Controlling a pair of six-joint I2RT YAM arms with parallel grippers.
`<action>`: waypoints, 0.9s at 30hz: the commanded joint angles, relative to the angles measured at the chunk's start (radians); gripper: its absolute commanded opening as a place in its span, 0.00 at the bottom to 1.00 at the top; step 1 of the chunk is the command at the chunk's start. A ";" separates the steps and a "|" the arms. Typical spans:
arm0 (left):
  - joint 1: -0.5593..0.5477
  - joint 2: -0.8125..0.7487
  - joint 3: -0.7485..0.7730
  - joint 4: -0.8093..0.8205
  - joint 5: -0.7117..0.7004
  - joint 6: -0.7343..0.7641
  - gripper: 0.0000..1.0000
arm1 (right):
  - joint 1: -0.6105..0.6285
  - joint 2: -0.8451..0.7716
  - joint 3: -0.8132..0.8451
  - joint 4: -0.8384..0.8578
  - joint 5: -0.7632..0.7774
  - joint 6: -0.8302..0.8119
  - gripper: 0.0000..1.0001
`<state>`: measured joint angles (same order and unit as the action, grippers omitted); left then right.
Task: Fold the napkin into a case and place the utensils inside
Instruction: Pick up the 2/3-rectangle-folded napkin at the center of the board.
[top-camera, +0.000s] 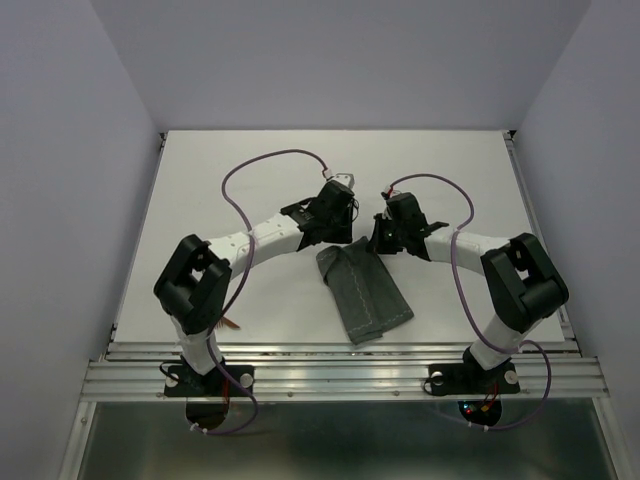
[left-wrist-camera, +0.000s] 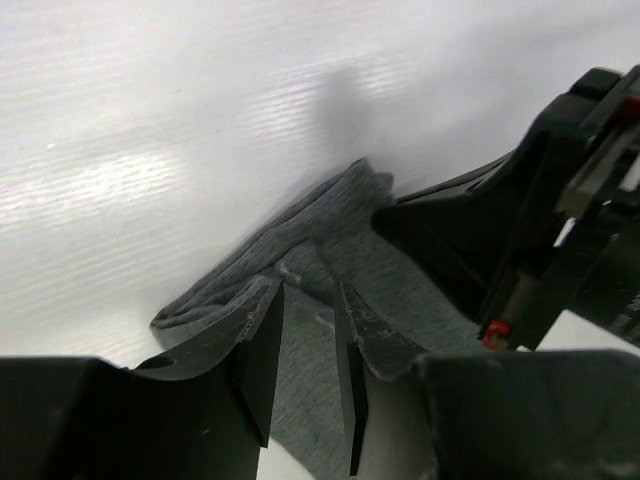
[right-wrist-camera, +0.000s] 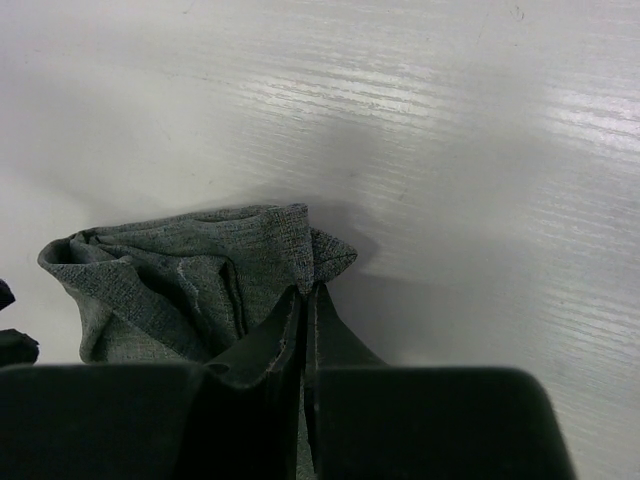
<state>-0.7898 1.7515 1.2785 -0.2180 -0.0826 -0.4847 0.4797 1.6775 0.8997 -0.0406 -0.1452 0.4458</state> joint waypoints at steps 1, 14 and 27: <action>0.001 0.042 0.051 0.086 0.072 0.000 0.39 | 0.010 -0.024 -0.010 0.019 0.012 0.007 0.01; 0.001 0.215 0.130 0.057 0.190 0.029 0.38 | 0.010 -0.018 -0.008 0.022 0.019 0.007 0.01; 0.001 0.204 0.111 -0.030 0.103 0.032 0.33 | 0.010 -0.009 -0.010 0.019 0.047 0.017 0.01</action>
<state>-0.7898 1.9999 1.3739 -0.2039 0.0643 -0.4717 0.4797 1.6775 0.8993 -0.0406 -0.1303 0.4503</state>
